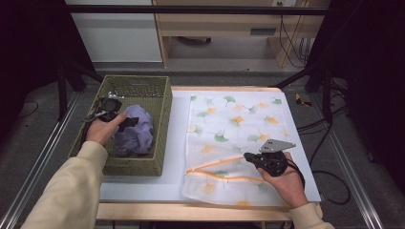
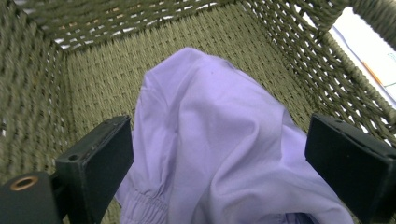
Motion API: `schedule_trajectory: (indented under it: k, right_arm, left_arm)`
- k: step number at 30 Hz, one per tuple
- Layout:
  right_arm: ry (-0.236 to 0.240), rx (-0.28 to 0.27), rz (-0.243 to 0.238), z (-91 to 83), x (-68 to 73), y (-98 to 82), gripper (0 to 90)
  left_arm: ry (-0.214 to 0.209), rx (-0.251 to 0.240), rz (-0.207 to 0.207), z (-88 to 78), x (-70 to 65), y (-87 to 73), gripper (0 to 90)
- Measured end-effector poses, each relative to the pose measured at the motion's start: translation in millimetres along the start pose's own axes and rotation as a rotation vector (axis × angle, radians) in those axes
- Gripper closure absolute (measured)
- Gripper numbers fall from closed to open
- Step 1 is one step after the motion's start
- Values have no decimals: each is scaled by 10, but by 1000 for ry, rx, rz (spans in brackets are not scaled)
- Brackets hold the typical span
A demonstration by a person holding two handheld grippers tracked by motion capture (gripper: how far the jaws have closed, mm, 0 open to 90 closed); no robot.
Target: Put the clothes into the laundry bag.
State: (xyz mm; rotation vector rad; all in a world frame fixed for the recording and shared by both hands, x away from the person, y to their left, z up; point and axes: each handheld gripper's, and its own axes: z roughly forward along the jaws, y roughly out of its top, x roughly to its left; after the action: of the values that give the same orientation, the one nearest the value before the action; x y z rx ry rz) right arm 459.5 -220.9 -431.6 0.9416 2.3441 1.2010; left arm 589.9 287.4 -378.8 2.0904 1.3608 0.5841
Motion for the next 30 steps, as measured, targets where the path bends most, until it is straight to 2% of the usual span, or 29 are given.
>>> schedule_trajectory:
  k: [3,6,12,15,20,27,30]
  right_arm:
    - [0,0,-1,0,-15,-5,887]
    - [1,1,3,2,-19,-4,887]
    - [5,0,-1,3,-20,-2,887]
    - [5,2,2,4,-24,-3,887]
    - [10,3,2,6,-19,-2,886]
    - [14,9,3,14,-17,-2,886]
    - [14,10,3,14,-19,-3,886]
  left_arm:
    - [-18,34,24,56,-66,-31,57]
    - [-25,40,29,110,-101,-59,54]
    - [-21,66,37,261,-49,-101,54]
    - [-33,74,32,339,-29,-121,55]
    - [-45,101,51,453,-44,-141,55]
    - [-49,115,36,515,-4,-152,51]
    - [-69,113,45,515,-32,-152,49]
